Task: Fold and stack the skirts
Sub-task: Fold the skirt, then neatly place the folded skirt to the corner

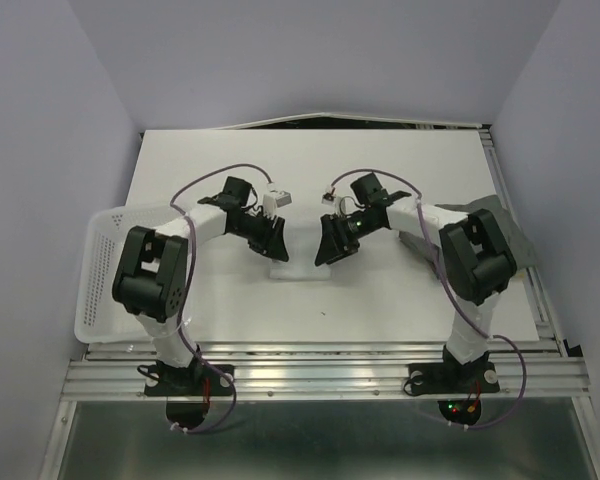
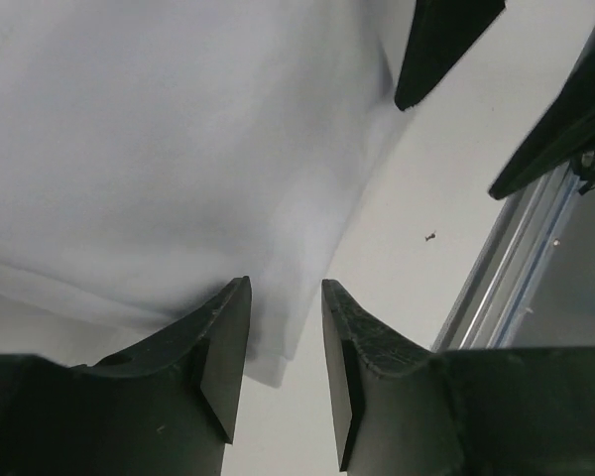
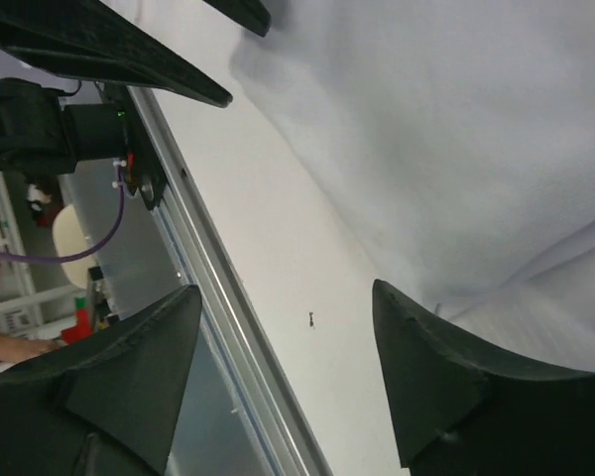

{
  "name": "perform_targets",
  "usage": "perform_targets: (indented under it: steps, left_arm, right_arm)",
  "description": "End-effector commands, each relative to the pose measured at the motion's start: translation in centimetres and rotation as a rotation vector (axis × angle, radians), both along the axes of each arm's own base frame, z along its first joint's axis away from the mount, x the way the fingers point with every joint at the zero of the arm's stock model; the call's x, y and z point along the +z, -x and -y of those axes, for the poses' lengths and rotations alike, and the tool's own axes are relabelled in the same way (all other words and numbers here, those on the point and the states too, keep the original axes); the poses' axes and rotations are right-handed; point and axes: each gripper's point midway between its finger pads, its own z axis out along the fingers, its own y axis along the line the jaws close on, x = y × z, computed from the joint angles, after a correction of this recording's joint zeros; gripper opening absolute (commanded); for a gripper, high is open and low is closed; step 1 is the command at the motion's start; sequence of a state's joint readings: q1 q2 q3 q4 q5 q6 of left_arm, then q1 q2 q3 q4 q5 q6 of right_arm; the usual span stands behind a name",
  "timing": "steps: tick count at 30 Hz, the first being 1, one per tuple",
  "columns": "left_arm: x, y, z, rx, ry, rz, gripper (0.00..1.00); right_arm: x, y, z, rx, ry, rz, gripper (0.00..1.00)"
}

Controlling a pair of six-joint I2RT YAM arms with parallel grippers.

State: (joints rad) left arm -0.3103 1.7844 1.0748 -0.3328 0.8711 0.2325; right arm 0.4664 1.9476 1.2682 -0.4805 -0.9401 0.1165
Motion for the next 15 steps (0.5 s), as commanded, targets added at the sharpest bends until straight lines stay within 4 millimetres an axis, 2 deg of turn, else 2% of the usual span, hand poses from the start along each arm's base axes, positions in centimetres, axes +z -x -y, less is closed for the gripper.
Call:
perform_targets:
  steps: [1, 2, 3, 4, 5, 6, 7, 9, 10, 14, 15]
  left_arm:
    - [5.3, -1.2, -0.1, -0.125, -0.121, 0.378, 0.48]
    - [6.1, -1.1, 0.1, -0.143, -0.206, 0.490, 0.48]
    - [6.4, -1.3, 0.4, -0.177, -0.247, 0.589, 0.49]
    - [6.1, -1.2, -0.4, -0.169, -0.341, 0.656, 0.50]
    - [5.9, -0.8, 0.0, -0.195, -0.371, 0.700, 0.51]
    - [5.6, 0.6, 1.5, -0.261, -0.387, 0.743, 0.51]
    - [5.3, 0.9, 1.9, -0.289, -0.405, 0.789, 0.52]
    - [4.7, 1.2, 2.3, -0.322, -0.472, 0.844, 0.52]
    - [4.2, 1.5, 3.2, -0.358, -0.506, 0.898, 0.52]
    - [3.3, 2.2, 5.1, -0.448, -0.567, 1.015, 0.53]
    - [2.9, 2.2, 5.5, -0.465, -0.572, 1.036, 0.53]
  right_arm:
    - [5.6, -0.9, 0.1, -0.025, -0.037, 0.185, 0.77]
    - [6.9, -1.2, 0.7, -0.054, -0.032, 0.225, 0.79]
    - [6.3, -1.4, 1.3, -0.104, 0.018, 0.219, 0.83]
    - [6.9, -1.6, 1.7, -0.136, 0.037, 0.243, 0.85]
    - [6.4, -2.0, 2.3, -0.174, 0.067, 0.248, 0.87]
    - [6.0, -2.2, 2.7, -0.207, 0.096, 0.240, 0.88]
    - [4.6, -2.9, 4.2, -0.269, 0.154, 0.233, 0.92]
    - [4.0, -3.6, 5.3, -0.351, 0.171, 0.197, 0.96]
    - [3.2, -4.1, 6.6, -0.399, 0.183, 0.162, 0.99]
    - [2.0, -5.4, 8.5, -0.480, 0.162, 0.058, 1.00]
    - [1.8, -5.2, 8.2, -0.466, 0.147, 0.034, 1.00]
